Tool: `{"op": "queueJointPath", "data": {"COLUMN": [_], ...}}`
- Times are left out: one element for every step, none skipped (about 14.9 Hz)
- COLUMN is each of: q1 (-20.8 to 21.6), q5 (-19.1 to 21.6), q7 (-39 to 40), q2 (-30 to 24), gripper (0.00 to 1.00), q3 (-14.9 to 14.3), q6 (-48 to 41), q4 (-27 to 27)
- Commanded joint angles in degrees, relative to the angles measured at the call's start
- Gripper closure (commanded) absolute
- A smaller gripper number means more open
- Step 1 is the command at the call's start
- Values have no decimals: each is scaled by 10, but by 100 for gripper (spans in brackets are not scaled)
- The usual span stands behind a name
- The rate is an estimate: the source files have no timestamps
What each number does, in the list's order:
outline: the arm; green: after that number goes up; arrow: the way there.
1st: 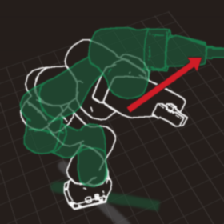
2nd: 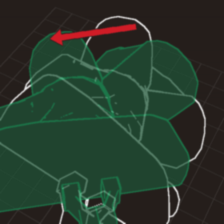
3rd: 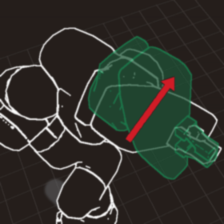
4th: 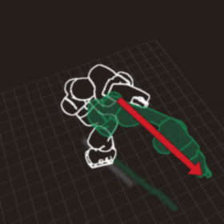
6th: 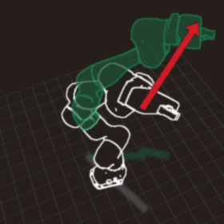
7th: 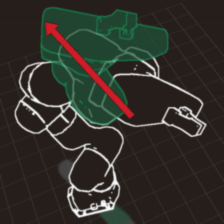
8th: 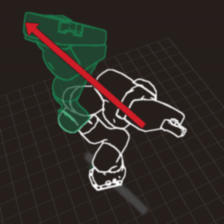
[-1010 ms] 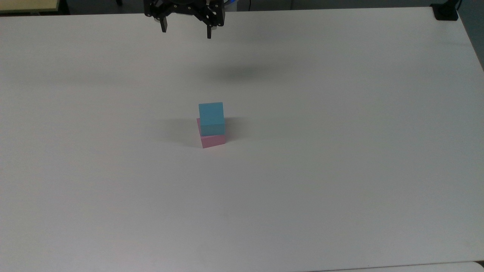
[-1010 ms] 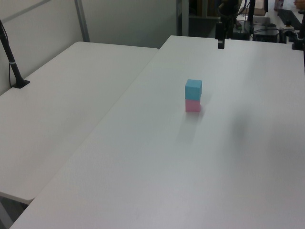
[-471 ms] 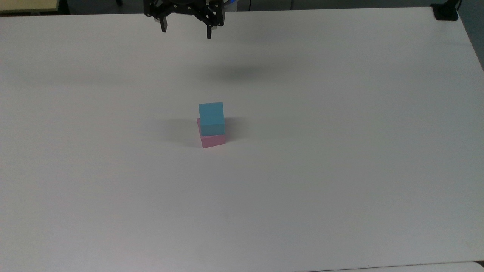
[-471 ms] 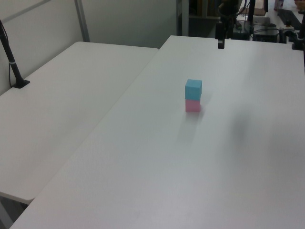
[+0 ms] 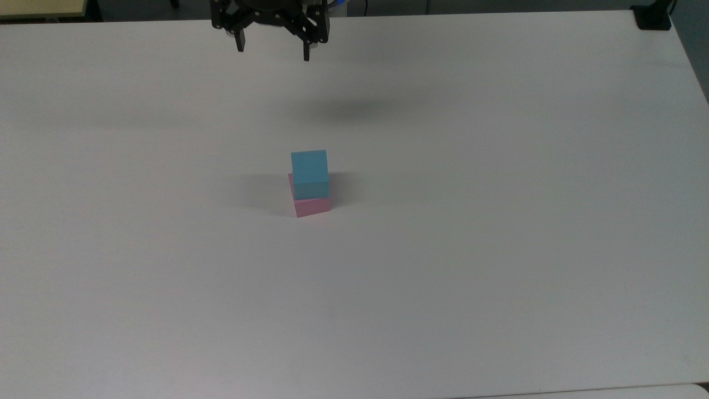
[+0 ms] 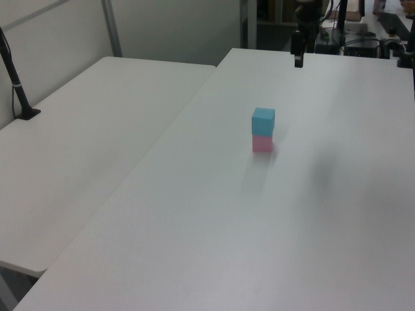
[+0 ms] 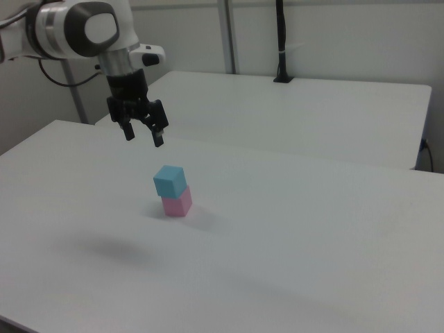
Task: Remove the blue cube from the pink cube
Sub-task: 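Lower the open gripper around the light blue cube on top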
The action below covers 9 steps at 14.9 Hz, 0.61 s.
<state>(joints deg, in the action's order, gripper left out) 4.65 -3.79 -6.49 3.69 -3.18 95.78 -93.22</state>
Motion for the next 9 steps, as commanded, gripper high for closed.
{"op": "queueJointPath", "data": {"q1": [2,4,4,4,4,4,5,11,18], "q5": [1,0,-2,-5,-9,-10,-10,-10,-10], "q7": [-5,-5,-5,-4,-3,2,20,31,36], "q2": [81,96,109,124,141,155,173,187,192], "gripper": [0,0,0,0,0,0,0,0,0], "q3": [3,3,5,5,5,5,6,6,7], "q6": [30,41,55,71,91,100,120,143,158], "q4": [58,61,61,62,65,65,64,61,59]}}
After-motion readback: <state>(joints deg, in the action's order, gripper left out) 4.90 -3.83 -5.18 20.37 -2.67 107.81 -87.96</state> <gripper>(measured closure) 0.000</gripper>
